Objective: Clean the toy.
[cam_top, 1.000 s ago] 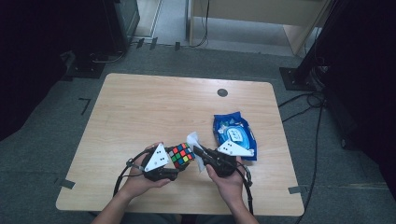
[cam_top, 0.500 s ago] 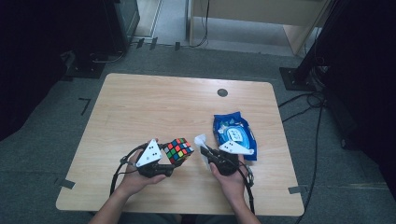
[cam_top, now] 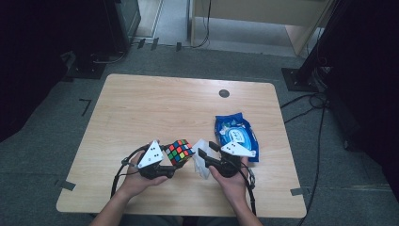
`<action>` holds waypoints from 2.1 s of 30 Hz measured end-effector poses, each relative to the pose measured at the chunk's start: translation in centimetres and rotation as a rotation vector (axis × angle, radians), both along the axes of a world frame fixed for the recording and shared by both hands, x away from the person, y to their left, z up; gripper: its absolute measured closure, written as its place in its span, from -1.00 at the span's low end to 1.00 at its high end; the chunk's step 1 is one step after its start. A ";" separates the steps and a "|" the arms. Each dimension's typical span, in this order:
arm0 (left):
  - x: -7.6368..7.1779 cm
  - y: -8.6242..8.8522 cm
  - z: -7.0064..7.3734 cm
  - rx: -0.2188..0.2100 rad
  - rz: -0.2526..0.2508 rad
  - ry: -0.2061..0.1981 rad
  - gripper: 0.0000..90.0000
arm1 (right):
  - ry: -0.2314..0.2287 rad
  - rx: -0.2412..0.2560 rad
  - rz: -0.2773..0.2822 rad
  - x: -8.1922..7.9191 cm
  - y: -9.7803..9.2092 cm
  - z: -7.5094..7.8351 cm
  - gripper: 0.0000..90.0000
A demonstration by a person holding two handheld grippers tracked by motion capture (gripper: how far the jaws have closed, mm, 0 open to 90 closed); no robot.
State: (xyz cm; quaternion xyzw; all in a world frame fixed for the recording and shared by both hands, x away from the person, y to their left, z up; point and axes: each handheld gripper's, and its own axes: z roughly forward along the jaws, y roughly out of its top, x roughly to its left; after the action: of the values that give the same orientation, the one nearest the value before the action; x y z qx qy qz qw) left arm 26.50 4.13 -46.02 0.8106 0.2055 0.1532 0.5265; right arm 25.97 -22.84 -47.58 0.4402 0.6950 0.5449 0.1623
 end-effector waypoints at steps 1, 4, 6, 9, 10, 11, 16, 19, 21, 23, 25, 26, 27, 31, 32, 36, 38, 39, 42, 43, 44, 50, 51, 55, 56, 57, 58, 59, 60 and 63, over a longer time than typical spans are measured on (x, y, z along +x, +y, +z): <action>0.0 0.0 0.0 0.000 0.003 0.000 -0.24 | -0.001 -0.001 0.002 0.0 0.0 0.0 -0.01; 0.1 0.1 0.0 -0.001 0.007 0.002 -0.24 | 0.010 0.029 0.010 0.0 -0.1 0.0 -0.06; 0.1 0.1 -0.1 -0.003 0.010 0.005 -0.24 | 0.021 0.053 0.012 0.1 -0.1 0.2 -0.12; 0.2 0.1 -0.2 0.004 0.013 0.003 -0.24 | 0.023 0.085 0.008 -0.1 -0.1 0.6 -0.14; 0.2 0.0 -0.3 0.014 0.015 -0.001 -0.24 | 0.021 0.101 0.011 -0.2 0.0 0.8 -0.14; 0.2 -0.1 -0.4 0.024 0.020 -0.006 -0.24 | 0.018 0.117 0.013 -0.3 0.0 1.1 -0.14; 0.0 -0.8 -1.1 0.070 0.037 -0.020 -0.24 | 0.025 0.203 0.047 -0.9 0.6 2.3 -0.20; -0.3 -1.2 -1.1 0.065 0.032 -0.025 -0.24 | 0.066 0.250 0.071 -1.1 1.4 2.4 -0.36; -0.4 -1.4 -1.0 0.063 0.037 -0.028 -0.24 | 0.111 0.265 0.078 -1.2 2.1 2.2 -0.45; -0.5 -1.5 -0.8 0.056 0.045 -0.033 -0.24 | 0.140 0.266 0.071 -1.1 2.6 1.9 -0.51; -0.7 -1.6 -0.6 0.038 0.056 -0.038 -0.24 | 0.168 0.279 0.066 -1.1 2.9 1.6 -0.51; -0.8 -1.7 -0.5 0.033 0.059 -0.044 -0.24 | 0.180 0.301 0.067 -1.0 3.1 1.5 -0.49; -0.9 -1.8 -0.5 0.031 0.065 -0.050 -0.24 | 0.185 0.315 0.066 -1.0 3.2 1.4 -0.45; -1.3 -2.2 -0.3 0.008 0.081 -0.065 -0.25 | 0.193 0.361 0.069 -1.1 3.4 1.4 -0.32; -1.4 -2.2 -0.3 0.006 0.086 -0.065 -0.25 | 0.199 0.371 0.065 -1.2 3.4 1.4 -0.32; -1.5 -2.5 -0.3 -0.001 0.109 -0.069 -0.25 | 0.247 0.438 0.068 -1.0 3.2 1.1 -0.28; -1.6 -2.6 -0.4 -0.010 0.123 -0.072 -0.25 | 0.257 0.458 0.067 -0.9 3.2 0.9 -0.27; -1.7 -2.6 -0.4 -0.014 0.128 -0.075 -0.25 | 0.260 0.462 0.067 -0.9 3.2 0.9 -0.27; -1.6 -2.7 -0.5 -0.022 0.134 -0.062 -0.25 | 0.265 0.464 0.059 -1.0 3.2 1.0 -0.27; -1.6 -2.8 -0.5 -0.022 0.135 -0.059 -0.25 | 0.267 0.464 0.056 -1.0 3.1 1.0 -0.27; -1.5 -2.8 -0.6 -0.021 0.134 -0.054 -0.25 | 0.265 0.462 0.054 -1.0 3.1 0.9 -0.26; -1.2 -2.7 -0.9 -0.004 0.101 -0.028 -0.27 | 0.265 0.412 0.044 -1.0 3.1 0.8 -0.24; -1.2 -2.7 -0.9 0.001 0.092 -0.031 -0.29 | 0.269 0.413 0.047 -0.9 3.1 0.9 -0.24; -1.2 -2.7 -0.9 0.019 0.066 -0.033 -0.50 | 0.245 0.378 0.029 -0.7 2.5 1.3 -0.24; -1.2 -2.6 -0.9 0.028 0.062 -0.033 -0.55 | 0.247 0.375 0.028 -0.6 2.2 1.4 -0.24; -1.1 -2.5 -0.9 0.035 0.056 -0.030 -0.59 | 0.253 0.374 0.032 -0.4 1.9 1.5 -0.24; -1.1 -2.5 -0.9 0.039 0.055 -0.031 -0.61 | 0.266 0.371 0.039 -0.2 1.6 1.7 -0.24; -1.0 -2.4 -1.0 0.042 0.055 -0.035 -0.62 | 0.278 0.365 0.050 0.0 1.3 1.9 -0.24; -1.0 -2.3 -1.0 0.054 0.056 -0.044 -0.63 | 0.288 0.358 0.061 0.2 1.1 2.1 -0.24; -0.9 -2.0 -1.1 0.081 0.058 -0.073 -0.65 | 0.311 0.319 0.083 0.6 0.2 2.7 -0.24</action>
State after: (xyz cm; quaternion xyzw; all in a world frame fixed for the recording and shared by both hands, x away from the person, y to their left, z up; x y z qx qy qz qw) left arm 25.64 2.14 -47.09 0.8187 0.2035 0.2059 0.4958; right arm 26.60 -22.63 -44.85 0.5099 0.6340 0.5799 -0.0409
